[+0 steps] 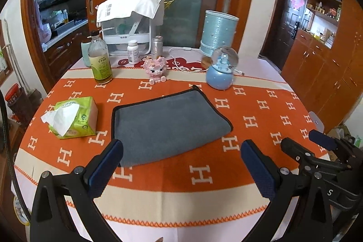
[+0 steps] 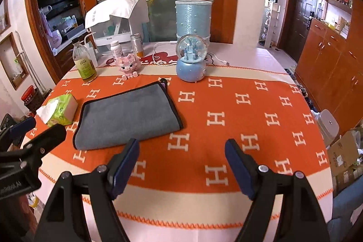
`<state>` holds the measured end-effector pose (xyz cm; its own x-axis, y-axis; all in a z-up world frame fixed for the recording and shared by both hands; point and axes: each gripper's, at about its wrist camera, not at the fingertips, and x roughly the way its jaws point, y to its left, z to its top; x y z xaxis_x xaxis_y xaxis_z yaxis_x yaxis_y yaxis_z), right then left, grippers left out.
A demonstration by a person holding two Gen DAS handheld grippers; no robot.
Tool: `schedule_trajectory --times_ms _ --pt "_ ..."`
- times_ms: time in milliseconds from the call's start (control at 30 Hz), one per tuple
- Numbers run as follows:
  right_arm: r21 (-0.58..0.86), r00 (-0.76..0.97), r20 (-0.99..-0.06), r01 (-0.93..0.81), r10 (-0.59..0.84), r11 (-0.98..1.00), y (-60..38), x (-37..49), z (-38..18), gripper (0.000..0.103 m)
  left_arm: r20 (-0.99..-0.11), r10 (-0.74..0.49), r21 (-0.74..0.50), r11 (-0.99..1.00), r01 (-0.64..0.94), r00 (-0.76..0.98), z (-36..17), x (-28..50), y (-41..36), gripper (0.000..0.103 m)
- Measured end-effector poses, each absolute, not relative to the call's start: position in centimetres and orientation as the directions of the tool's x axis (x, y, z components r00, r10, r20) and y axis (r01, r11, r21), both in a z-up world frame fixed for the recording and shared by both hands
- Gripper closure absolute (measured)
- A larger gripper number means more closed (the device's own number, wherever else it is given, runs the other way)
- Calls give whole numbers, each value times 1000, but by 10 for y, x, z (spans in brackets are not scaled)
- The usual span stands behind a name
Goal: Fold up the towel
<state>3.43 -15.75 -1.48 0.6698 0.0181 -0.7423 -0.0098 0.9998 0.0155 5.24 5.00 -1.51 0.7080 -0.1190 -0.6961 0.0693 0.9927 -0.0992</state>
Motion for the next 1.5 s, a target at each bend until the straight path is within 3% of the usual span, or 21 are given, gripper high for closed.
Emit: schedule_trajectory --times_ms 467,533,600,1500 --pt "44 664 -747 23 18 999 -168 -24 -13 24 -711 -149 -97 989 113 688 -9 4 33 1" --pt "65 655 -755 29 30 997 -171 -31 -15 12 -719 -148 -99 989 110 679 -10 0 31 1" --pt "67 658 -753 34 28 997 -172 -38 -15 9 -726 -145 -102 989 102 673 -11 -5 30 1" --pt "44 671 -741 61 -8 997 -175 -59 -5 8 -743 -25 -38 999 -5 668 -9 -27 31 1"
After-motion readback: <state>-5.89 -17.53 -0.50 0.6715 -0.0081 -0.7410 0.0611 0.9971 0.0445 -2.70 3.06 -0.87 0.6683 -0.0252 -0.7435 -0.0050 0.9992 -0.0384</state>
